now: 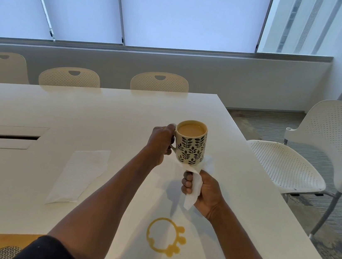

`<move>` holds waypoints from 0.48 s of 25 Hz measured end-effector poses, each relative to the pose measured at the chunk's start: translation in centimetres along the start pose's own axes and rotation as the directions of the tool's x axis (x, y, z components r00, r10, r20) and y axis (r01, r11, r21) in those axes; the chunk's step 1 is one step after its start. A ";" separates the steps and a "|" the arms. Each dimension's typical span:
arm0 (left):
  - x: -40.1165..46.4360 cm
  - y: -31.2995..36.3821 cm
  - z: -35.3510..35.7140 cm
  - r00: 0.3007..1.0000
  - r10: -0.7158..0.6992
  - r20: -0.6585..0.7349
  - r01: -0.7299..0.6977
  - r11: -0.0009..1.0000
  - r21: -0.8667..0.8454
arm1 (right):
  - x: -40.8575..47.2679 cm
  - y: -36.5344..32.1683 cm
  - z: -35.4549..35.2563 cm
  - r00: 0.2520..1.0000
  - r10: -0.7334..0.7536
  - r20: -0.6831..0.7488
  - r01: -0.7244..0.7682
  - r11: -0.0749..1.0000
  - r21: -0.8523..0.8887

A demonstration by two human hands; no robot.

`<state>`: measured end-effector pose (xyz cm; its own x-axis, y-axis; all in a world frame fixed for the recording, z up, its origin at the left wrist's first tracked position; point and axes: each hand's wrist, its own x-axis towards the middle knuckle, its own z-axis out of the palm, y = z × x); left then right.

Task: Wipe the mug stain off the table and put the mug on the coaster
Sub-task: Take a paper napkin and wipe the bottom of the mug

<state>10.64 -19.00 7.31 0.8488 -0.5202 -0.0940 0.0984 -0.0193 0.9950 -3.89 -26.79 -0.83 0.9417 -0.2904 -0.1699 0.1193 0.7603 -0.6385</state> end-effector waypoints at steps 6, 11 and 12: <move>-0.1 0.0 -0.9 1.000 0.001 -0.017 0.000 1.000 0.029 | 0.1 -3.7 -1.6 0.927 -0.210 -0.310 0.165 0.972 -0.165; -0.3 -0.5 -1.2 1.000 -0.014 -0.028 0.015 0.999 0.033 | 1.5 -7.0 -1.4 0.808 -0.501 -0.310 0.141 0.675 -0.724; -0.4 -0.5 -1.2 0.999 -0.015 -0.030 0.016 0.999 0.033 | 1.9 -7.1 -1.0 0.807 -0.525 -0.270 0.140 0.614 -0.776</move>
<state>10.90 -17.80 6.84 0.8623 -0.4943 -0.1100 0.0950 -0.0554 0.9939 -3.26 -33.32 2.58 0.6128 -0.7902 -0.0049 -0.0395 -0.0245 -0.9989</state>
